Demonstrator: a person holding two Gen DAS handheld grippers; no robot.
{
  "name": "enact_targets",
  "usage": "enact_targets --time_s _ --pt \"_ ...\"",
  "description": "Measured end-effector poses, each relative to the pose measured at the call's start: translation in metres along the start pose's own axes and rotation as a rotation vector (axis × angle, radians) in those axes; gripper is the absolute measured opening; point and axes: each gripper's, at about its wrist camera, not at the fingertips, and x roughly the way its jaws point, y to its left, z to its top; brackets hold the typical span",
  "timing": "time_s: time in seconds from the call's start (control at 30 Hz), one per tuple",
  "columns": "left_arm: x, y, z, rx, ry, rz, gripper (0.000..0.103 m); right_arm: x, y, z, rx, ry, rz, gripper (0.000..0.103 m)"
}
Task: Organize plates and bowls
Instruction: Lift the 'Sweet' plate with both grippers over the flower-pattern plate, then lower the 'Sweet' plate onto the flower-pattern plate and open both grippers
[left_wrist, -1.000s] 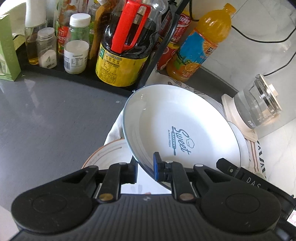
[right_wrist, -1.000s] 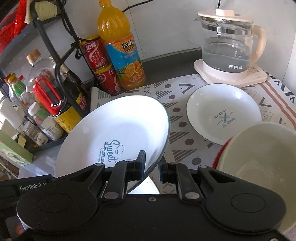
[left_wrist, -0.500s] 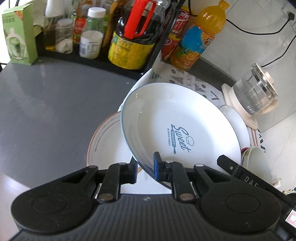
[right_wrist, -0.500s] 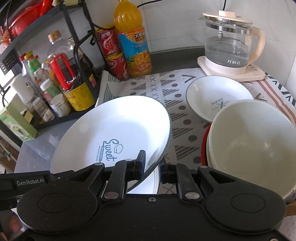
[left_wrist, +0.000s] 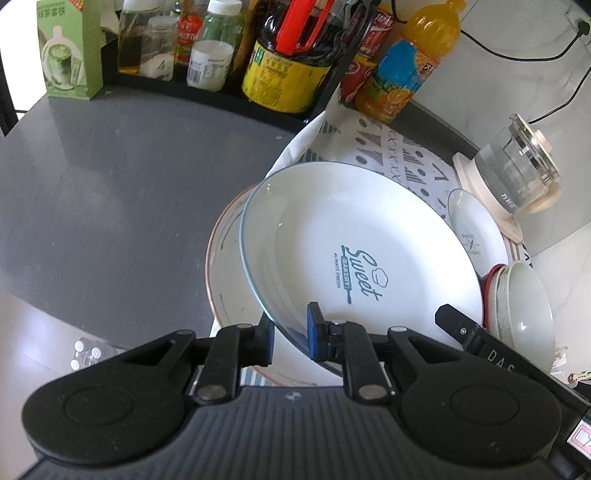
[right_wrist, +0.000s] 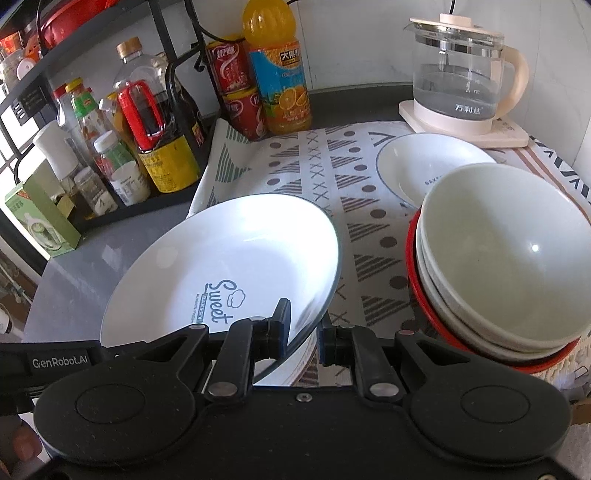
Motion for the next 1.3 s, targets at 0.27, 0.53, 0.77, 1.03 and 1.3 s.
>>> enact_targets --time_s 0.27,0.53,0.77,1.03,1.3 --pt "0.007 0.007 -0.004 -0.021 0.031 -0.004 0.016 0.007 0.001 -0.008 -0.006 0.029 -0.016 0.013" --pt "0.013 0.011 -0.004 -0.026 0.048 0.001 0.016 0.012 0.001 -0.013 -0.017 0.037 -0.02 0.014" --pt "0.021 0.011 0.0 0.001 0.099 -0.018 0.017 0.019 0.001 -0.016 -0.012 0.057 -0.042 0.014" --pt "0.011 0.019 0.016 0.021 0.086 0.045 0.017 0.026 0.001 -0.016 -0.004 0.059 -0.051 0.015" --pt "0.003 0.038 0.021 -0.026 0.052 0.089 0.029 0.036 0.004 -0.02 -0.024 0.076 -0.062 0.019"
